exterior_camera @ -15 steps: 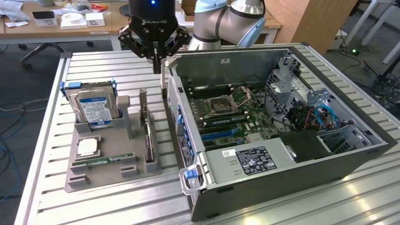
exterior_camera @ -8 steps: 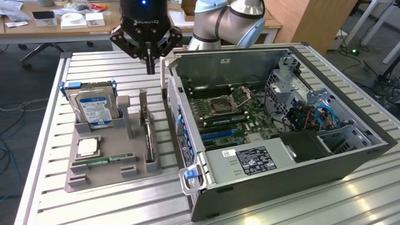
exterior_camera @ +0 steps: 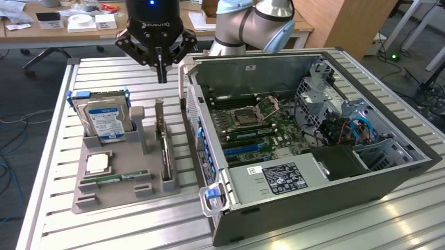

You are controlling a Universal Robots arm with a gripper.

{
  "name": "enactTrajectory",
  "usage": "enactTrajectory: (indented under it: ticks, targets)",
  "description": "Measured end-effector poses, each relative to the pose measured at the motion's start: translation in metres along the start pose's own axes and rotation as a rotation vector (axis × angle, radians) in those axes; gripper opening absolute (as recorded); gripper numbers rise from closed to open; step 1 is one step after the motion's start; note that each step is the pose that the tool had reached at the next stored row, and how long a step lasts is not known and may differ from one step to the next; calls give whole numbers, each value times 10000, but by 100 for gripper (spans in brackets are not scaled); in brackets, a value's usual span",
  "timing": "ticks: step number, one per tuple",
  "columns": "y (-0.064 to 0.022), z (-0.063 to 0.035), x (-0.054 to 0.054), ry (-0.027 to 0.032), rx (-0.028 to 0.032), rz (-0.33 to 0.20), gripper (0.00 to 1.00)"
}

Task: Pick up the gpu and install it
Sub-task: 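Reach for the gpu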

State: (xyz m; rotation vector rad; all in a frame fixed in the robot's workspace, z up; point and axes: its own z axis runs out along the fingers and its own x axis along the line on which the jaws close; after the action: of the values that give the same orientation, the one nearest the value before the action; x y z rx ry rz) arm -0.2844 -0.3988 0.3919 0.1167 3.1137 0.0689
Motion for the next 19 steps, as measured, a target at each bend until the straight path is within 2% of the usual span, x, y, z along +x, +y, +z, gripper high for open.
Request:
enactTrajectory:
  ticks: [9,19]
  targets:
    - [-15,-1,29,1,0,0,14]
    - [-188,-9,33,0,0,-1,14]
